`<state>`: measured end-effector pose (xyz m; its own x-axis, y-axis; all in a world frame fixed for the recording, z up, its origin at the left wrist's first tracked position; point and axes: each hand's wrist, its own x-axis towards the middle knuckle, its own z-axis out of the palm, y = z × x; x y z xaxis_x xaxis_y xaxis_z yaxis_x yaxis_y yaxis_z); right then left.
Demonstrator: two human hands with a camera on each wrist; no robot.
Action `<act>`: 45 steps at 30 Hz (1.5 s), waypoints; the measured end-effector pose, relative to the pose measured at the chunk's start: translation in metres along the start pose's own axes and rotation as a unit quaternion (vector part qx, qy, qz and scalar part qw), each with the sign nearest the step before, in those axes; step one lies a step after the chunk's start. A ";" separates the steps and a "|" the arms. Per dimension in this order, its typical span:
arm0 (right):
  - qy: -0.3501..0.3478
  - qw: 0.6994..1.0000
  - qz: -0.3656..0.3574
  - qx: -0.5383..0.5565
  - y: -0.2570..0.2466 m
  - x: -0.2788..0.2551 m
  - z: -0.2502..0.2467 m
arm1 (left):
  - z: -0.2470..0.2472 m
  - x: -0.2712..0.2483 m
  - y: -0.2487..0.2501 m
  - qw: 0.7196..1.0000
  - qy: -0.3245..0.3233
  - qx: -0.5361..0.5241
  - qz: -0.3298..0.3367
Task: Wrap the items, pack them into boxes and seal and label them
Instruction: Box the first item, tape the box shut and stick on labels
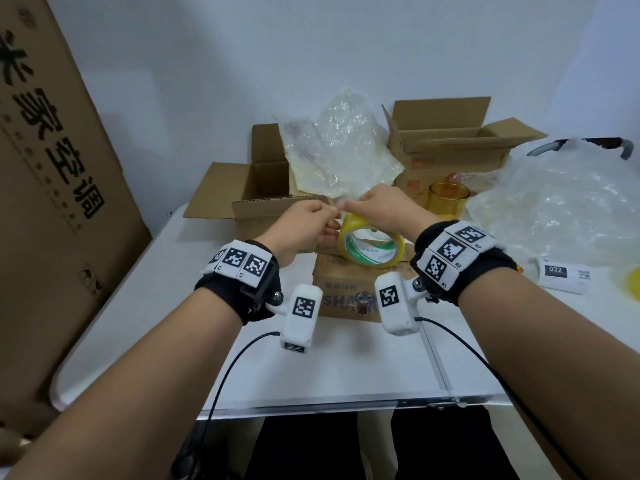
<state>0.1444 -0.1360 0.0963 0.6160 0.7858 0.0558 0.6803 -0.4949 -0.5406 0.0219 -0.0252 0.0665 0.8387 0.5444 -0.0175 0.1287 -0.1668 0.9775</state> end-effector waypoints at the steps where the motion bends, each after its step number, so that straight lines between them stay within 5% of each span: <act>1: -0.003 1.000 0.002 -0.002 -0.001 -0.001 -0.001 | 0.000 -0.001 0.000 1.000 -0.001 -0.007 -0.007; 7: -0.024 0.999 -0.011 -0.035 -0.009 -0.003 -0.002 | 0.001 -0.004 0.012 0.999 -0.037 0.021 -0.029; 12: -0.009 1.000 0.020 0.019 -0.015 -0.005 -0.003 | 0.006 0.000 0.020 0.998 -0.019 0.036 -0.041; 20: -0.024 0.995 -0.024 -0.091 -0.014 0.003 0.001 | 0.003 -0.002 0.020 0.999 0.028 0.015 -0.031; 27: -0.023 0.995 -0.007 -0.092 -0.022 0.002 0.003 | 0.005 -0.002 0.025 0.986 0.068 0.154 0.011; 38: -0.016 0.998 -0.008 -0.055 -0.022 -0.004 0.003 | 0.008 -0.002 0.043 0.946 0.088 0.305 0.060; 45: -0.020 0.995 -0.017 -0.095 -0.023 0.002 0.004 | 0.014 -0.002 0.050 0.893 0.079 0.435 0.080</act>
<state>0.1284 -0.1217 0.1052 0.5774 0.8157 0.0364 0.7659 -0.5256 -0.3704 0.0342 -0.0458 0.1127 0.8071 0.5534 0.2055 0.4337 -0.7920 0.4297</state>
